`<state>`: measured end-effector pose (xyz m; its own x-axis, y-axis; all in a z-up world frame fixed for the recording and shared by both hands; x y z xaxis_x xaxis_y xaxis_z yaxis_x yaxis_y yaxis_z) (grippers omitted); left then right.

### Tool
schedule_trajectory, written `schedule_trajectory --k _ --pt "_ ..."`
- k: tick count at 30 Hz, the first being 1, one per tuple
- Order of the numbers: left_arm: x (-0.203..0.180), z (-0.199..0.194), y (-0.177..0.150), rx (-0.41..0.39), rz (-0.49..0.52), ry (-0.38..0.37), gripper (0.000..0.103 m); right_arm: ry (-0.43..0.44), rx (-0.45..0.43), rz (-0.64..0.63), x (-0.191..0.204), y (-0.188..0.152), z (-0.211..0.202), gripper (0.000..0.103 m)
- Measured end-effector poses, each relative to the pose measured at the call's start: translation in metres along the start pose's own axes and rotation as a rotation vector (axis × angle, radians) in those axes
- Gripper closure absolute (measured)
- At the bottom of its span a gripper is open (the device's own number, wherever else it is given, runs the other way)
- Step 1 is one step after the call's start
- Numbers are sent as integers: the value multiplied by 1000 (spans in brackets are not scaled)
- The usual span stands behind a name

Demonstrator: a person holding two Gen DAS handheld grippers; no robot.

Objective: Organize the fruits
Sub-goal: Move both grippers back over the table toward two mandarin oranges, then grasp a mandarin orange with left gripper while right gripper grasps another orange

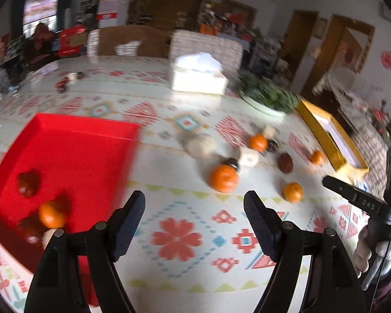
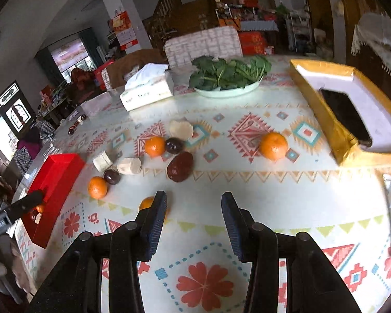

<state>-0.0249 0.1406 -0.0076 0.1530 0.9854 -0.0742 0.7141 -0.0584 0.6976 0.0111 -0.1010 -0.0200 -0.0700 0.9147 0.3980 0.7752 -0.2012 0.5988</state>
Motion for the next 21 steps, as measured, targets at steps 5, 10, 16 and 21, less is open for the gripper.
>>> schedule_trajectory --k 5,10,16,21 --pt "-28 31 -1 32 85 -13 26 50 44 -34 16 -15 21 55" --pt "-36 55 5 49 130 -3 26 72 85 -76 33 -24 42 55" --pt "-40 77 10 69 153 -6 27 78 103 -86 34 -29 51 55" --pt "-40 93 7 107 161 0 58 66 107 -104 37 -31 54 55"
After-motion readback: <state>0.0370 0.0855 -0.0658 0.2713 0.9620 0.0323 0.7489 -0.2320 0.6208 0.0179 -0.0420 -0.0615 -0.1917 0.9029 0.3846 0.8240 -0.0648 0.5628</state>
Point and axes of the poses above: each gripper's, at about its wrist camera, not at the fingertips, and z roughly the way its jaws point, x to its left, y to its top, the point moved 10 cm from there along z, roughly the way its jaws point, and after that the axes turned 10 degrees about z, right-handed, at the moved point
